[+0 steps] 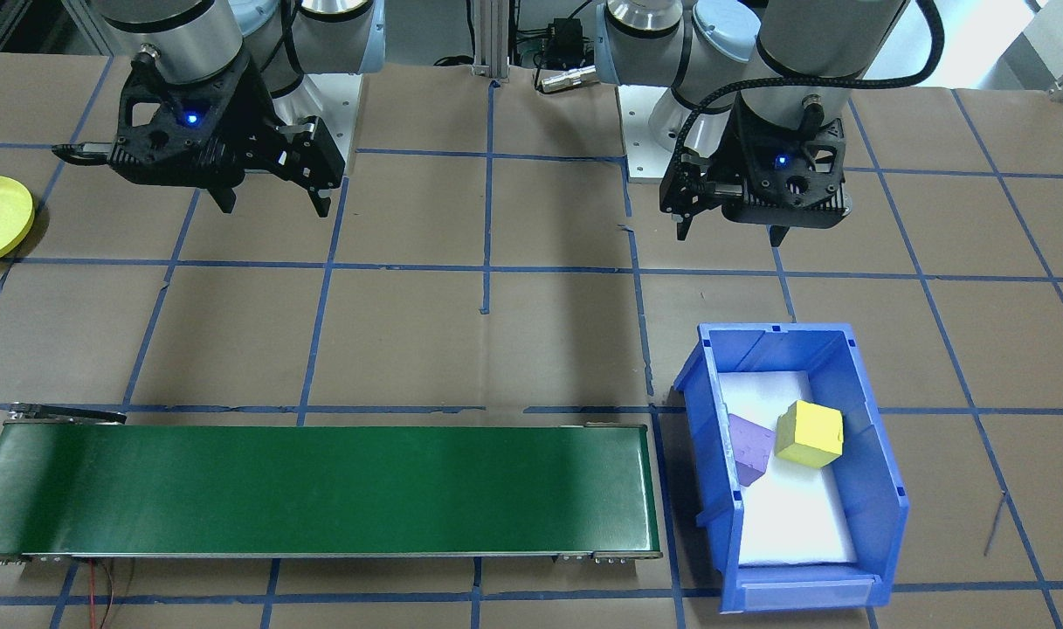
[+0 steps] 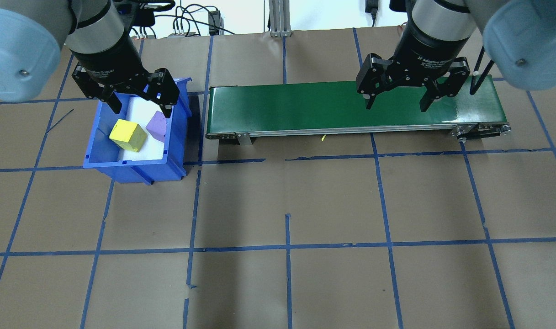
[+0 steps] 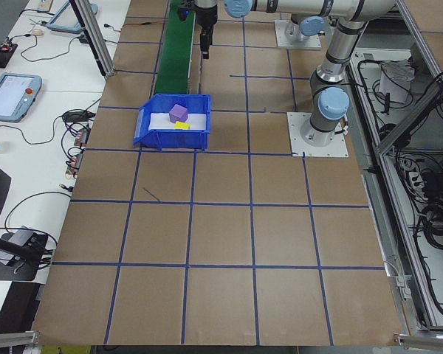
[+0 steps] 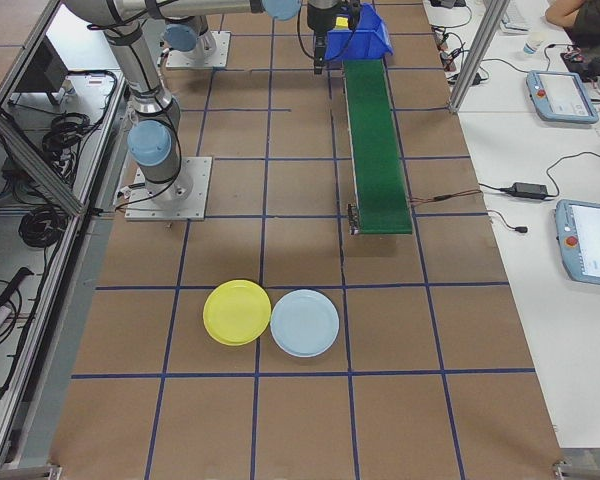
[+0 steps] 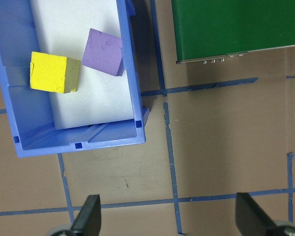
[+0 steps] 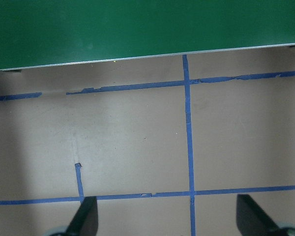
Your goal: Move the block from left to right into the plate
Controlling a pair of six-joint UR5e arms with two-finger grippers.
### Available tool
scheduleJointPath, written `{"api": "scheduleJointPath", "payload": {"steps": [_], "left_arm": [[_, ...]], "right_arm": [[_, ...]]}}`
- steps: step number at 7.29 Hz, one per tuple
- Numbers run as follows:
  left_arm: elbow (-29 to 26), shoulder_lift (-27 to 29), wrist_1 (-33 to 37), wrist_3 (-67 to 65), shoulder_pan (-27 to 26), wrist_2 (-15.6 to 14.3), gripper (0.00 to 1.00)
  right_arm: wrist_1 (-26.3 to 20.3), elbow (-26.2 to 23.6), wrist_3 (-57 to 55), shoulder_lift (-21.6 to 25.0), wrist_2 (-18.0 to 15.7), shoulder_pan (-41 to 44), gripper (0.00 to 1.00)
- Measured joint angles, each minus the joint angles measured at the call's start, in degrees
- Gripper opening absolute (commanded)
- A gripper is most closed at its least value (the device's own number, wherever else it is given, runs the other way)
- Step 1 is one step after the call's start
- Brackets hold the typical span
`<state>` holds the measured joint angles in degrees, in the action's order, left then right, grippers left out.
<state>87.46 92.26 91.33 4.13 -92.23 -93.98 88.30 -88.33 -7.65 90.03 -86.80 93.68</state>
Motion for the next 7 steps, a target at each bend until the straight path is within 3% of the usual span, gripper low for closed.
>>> {"api": "scheduleJointPath", "payload": {"steps": [7], "left_arm": [[0.2, 0.2, -0.4, -2.8, 1.6, -0.6, 1.00]], "right_arm": [[0.0, 0.0, 0.0, 0.0, -0.1, 0.0, 1.00]]}}
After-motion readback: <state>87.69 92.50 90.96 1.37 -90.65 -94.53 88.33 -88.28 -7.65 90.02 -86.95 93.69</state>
